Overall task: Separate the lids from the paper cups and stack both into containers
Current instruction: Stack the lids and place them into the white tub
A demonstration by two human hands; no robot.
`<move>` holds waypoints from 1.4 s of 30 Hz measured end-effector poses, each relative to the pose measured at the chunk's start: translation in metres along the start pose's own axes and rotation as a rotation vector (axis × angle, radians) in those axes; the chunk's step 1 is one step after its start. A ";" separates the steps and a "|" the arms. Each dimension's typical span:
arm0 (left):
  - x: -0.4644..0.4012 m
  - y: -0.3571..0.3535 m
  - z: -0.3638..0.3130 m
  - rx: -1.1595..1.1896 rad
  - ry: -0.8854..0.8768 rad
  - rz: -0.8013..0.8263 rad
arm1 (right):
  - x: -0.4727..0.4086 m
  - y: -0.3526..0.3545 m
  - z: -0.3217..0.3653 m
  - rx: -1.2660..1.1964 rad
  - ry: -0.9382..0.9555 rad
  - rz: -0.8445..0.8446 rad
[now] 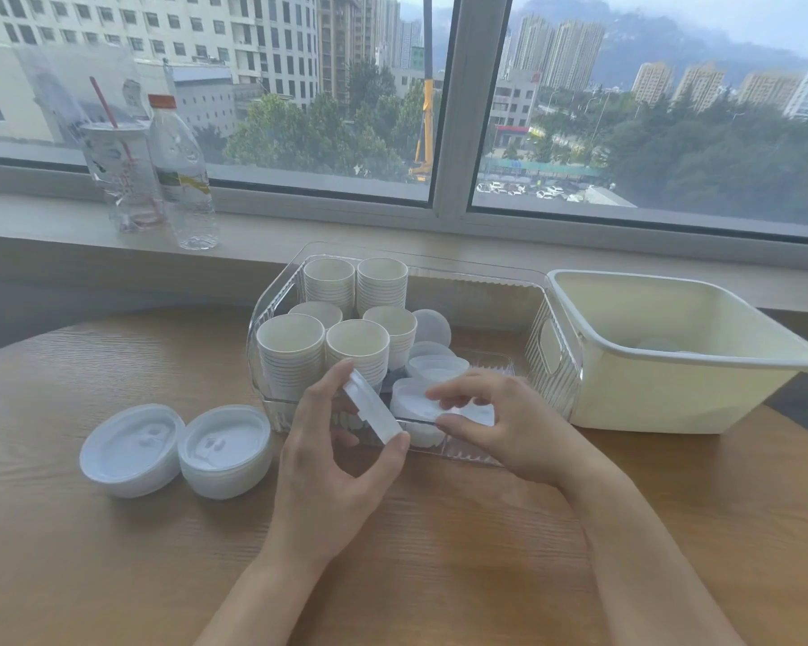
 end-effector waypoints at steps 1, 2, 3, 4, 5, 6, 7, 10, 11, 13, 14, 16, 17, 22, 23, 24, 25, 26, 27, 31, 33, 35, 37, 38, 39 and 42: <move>0.000 0.000 0.000 -0.008 -0.004 0.002 | -0.001 -0.001 -0.001 0.015 0.003 0.012; 0.000 -0.001 0.001 -0.014 -0.004 0.004 | -0.001 -0.003 -0.002 0.037 0.001 0.041; 0.000 -0.001 0.001 -0.017 -0.002 0.005 | -0.001 -0.004 -0.003 0.067 -0.004 0.081; 0.000 -0.001 0.001 -0.020 0.001 0.006 | -0.001 -0.005 -0.003 0.099 -0.010 0.120; 0.000 -0.001 0.001 -0.021 0.003 0.009 | -0.001 -0.006 -0.003 0.119 -0.016 0.148; 0.000 -0.002 0.002 -0.022 0.005 0.013 | -0.001 -0.006 -0.004 0.118 -0.018 0.157; 0.000 -0.002 0.002 -0.026 0.005 0.018 | -0.001 -0.006 -0.005 0.094 -0.017 0.149; 0.001 -0.003 0.002 -0.032 0.008 0.028 | -0.001 -0.004 -0.011 0.012 -0.016 0.083; 0.001 -0.003 0.002 -0.032 0.008 0.031 | -0.001 -0.003 -0.014 0.000 -0.024 0.063; 0.001 -0.004 0.000 -0.032 -0.001 0.037 | 0.000 -0.001 -0.017 -0.012 -0.037 0.050; 0.001 -0.003 0.000 -0.035 -0.005 0.038 | 0.000 0.000 -0.018 -0.018 -0.039 0.058; 0.001 -0.003 -0.001 -0.038 -0.012 0.041 | 0.000 0.001 -0.019 -0.016 -0.044 0.086; 0.001 -0.003 -0.001 -0.037 -0.013 0.041 | 0.001 0.001 -0.019 0.002 -0.050 0.097; 0.002 -0.003 -0.001 -0.019 0.030 0.047 | -0.003 0.007 -0.009 0.017 -0.068 -0.116; 0.002 -0.003 0.000 -0.011 0.035 0.048 | -0.004 0.010 -0.006 -0.039 -0.064 -0.183; 0.002 -0.003 0.001 0.000 0.038 0.047 | -0.003 0.013 -0.003 -0.117 -0.053 -0.221; 0.002 -0.003 0.002 0.013 0.038 0.043 | -0.002 0.015 0.000 -0.213 -0.032 -0.224; 0.001 -0.003 0.001 0.030 0.036 0.039 | -0.001 0.016 0.006 -0.311 -0.003 -0.203; 0.002 -0.004 -0.001 0.051 0.031 0.038 | 0.001 0.016 0.012 -0.396 0.029 -0.171; 0.002 -0.007 -0.008 0.099 -0.013 0.043 | 0.002 0.009 0.026 -0.479 0.126 -0.054; 0.002 -0.006 -0.006 0.093 -0.016 0.039 | 0.001 0.006 0.027 -0.463 0.141 -0.038; 0.002 -0.005 -0.006 0.081 -0.024 0.043 | 0.001 0.004 0.027 -0.458 0.151 -0.024; 0.001 -0.006 -0.008 0.094 -0.034 0.054 | 0.001 0.001 0.028 -0.465 0.169 -0.002; 0.000 -0.006 -0.009 0.106 -0.036 0.056 | 0.000 0.000 0.028 -0.475 0.174 0.013; 0.000 -0.006 -0.010 0.115 -0.036 0.057 | 0.000 -0.002 0.029 -0.485 0.177 0.034; 0.000 -0.006 -0.011 0.107 -0.038 0.059 | 0.001 -0.003 0.030 -0.462 0.188 0.073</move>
Point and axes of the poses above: each hand's wrist, its own x-axis away from the middle knuckle, its own y-axis out of the back of the hand, z = x × y, the point moved 3 cm from there along -x, towards the middle knuckle, and after that the axes turned 15 degrees about x, right-handed, at the moved point
